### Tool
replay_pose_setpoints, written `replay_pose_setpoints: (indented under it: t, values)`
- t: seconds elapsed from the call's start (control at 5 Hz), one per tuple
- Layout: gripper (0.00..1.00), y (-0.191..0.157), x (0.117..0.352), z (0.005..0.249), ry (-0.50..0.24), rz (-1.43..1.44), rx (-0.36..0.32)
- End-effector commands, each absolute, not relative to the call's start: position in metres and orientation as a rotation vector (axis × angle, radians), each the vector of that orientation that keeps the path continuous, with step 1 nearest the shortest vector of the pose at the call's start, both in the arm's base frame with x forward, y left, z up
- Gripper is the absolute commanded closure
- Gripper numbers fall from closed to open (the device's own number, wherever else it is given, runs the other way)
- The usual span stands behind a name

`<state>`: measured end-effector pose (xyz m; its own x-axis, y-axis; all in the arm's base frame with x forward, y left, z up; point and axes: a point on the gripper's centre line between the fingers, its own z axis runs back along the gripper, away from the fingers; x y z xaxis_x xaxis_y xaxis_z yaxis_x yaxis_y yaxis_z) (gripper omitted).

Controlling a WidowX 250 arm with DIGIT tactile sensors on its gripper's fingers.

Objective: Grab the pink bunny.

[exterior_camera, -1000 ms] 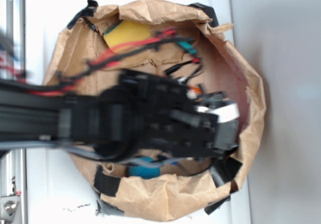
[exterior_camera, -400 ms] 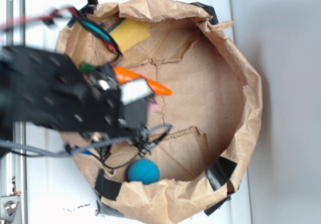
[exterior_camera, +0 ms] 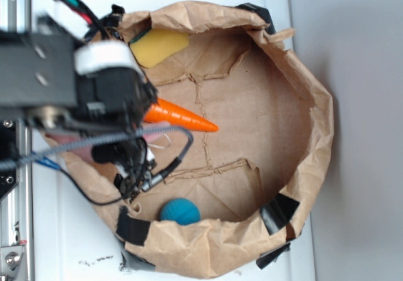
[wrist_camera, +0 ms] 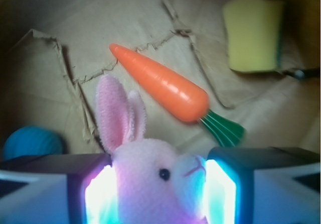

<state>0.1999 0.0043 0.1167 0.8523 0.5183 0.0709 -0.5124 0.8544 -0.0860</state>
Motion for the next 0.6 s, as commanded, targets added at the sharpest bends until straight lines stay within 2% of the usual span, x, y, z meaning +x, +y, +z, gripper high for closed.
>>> replay_pose_setpoints:
  t: [0.0,0.2,0.4]
  values:
    - [1.0,0.016,0.227,0.173,-0.157,0.568,-0.084]
    - [1.0,-0.007,0.277,0.167,-0.147,0.577,-0.062]
    - [1.0,-0.007,0.327,0.167,-0.189,0.583,-0.047]
